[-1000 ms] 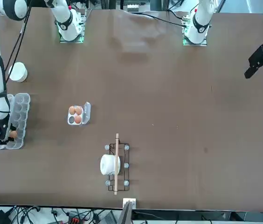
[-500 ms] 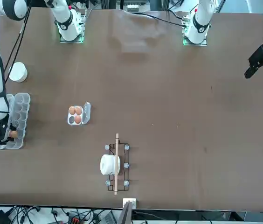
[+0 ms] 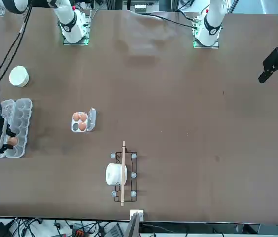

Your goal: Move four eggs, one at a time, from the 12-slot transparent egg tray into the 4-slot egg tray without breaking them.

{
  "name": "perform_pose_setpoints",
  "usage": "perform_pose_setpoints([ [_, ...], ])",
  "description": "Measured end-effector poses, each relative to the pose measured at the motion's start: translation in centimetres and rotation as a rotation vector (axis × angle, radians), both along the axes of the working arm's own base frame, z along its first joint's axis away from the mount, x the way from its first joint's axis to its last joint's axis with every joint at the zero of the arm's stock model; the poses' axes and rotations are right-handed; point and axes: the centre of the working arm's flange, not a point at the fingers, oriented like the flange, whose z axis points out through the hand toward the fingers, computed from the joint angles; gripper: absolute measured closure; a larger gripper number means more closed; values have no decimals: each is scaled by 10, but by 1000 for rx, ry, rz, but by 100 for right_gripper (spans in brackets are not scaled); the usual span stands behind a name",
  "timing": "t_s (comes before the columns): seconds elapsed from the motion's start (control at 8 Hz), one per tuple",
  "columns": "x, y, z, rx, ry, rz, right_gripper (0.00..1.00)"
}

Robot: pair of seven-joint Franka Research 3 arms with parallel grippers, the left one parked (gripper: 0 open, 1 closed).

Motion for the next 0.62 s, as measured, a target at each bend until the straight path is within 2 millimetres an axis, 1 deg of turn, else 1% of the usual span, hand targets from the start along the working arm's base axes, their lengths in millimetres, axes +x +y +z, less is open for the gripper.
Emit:
perform_pose_setpoints([
  [0.38, -3, 22, 28, 14, 57, -96, 44],
  [0.62, -5, 43, 44, -15, 104, -189, 44],
])
